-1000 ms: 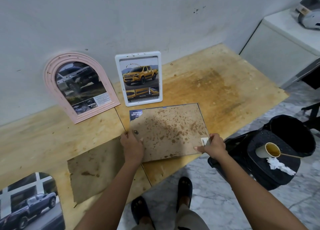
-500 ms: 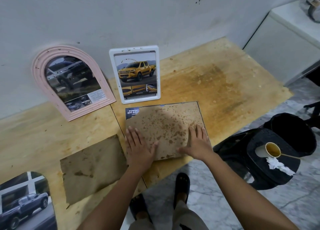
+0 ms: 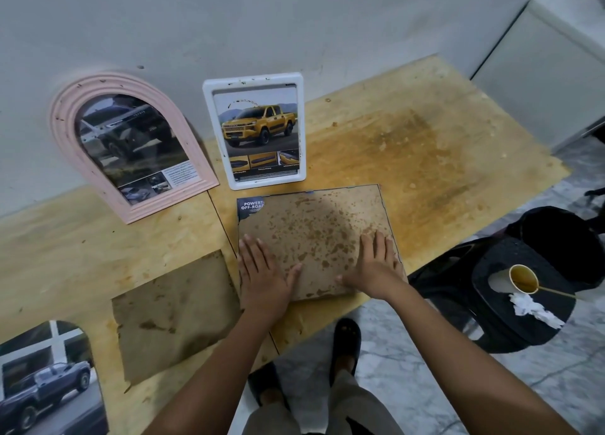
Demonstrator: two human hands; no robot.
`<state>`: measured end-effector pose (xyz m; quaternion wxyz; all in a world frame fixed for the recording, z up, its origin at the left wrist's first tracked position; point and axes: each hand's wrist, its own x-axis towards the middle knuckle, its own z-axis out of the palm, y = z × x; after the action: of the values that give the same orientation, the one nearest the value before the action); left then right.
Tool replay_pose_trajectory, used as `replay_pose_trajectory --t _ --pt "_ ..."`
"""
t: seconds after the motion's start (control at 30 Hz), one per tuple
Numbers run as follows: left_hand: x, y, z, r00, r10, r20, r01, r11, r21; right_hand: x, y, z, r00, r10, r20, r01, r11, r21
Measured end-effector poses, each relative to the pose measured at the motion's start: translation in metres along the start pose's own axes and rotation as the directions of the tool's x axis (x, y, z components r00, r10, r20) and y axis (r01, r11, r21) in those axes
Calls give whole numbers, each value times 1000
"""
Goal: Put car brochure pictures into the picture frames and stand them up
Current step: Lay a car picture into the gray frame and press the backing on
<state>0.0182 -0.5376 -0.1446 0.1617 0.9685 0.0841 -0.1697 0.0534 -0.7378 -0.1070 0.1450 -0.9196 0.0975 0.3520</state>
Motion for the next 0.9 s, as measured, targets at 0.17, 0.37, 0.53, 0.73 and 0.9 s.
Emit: replay_pose_trajectory --t 0.17,0.37,0.53,0.73,0.9 --pt "1 1 4 1000 -1 -17 1 1000 31 -2 2 -2 1000 -4 5 5 999 -47" --pt "0 3 -1 1000 -14 15 14 1000 9 -1 2 0 1000 4 -8 -4 1000 -12" --pt "-3 -3 -11 992 50 114 -42 996 -73 -10 5 5 998 -42 -36 43 998 54" --pt "-3 0 -20 985 67 161 -59 997 -54 -8 0 8 995 -20 -102 31 994 105" --pt "-5 2 -19 987 53 153 -49 998 -30 -4 -1 13 994 -2 -109 16 991 131"
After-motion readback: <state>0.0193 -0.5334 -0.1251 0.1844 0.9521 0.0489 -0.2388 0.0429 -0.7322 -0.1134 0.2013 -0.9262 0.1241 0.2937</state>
